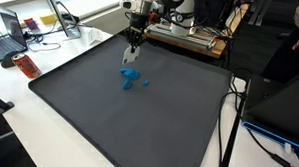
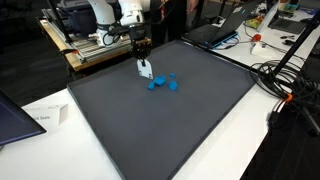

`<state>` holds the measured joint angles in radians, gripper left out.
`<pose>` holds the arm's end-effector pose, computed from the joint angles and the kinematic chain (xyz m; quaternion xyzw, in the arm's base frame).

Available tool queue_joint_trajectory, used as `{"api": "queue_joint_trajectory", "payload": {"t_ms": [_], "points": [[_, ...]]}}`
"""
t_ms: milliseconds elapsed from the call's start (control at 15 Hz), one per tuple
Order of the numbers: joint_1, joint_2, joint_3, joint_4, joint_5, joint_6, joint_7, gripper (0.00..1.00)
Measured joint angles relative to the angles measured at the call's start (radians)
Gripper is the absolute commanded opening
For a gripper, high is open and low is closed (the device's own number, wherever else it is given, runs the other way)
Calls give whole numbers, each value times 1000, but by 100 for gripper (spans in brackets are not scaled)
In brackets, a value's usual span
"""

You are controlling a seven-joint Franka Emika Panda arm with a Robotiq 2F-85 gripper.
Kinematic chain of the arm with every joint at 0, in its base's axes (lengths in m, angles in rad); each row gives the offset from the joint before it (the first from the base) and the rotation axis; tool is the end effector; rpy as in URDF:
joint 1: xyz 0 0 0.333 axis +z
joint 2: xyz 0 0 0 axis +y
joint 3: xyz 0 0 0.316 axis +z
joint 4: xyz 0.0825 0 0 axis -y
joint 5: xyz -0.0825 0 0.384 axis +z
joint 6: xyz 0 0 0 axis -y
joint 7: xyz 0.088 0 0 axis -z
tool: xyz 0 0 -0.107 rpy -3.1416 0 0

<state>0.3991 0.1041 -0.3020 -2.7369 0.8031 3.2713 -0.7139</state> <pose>0.4085 -0.0359 0.2309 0.9786 0.0006 0.2012 0.0425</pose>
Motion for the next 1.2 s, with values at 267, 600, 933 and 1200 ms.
{"api": "queue_joint_trajectory", "payload": {"t_ms": [267, 600, 933, 1200], "points": [[118, 26, -134, 18, -13, -54, 0, 4], [154, 33, -184, 29, -29, -82, 0, 1], [183, 34, -228, 29, -41, -36, 0, 1], [277, 35, -358, 29, -46, -17, -27, 1]]}}
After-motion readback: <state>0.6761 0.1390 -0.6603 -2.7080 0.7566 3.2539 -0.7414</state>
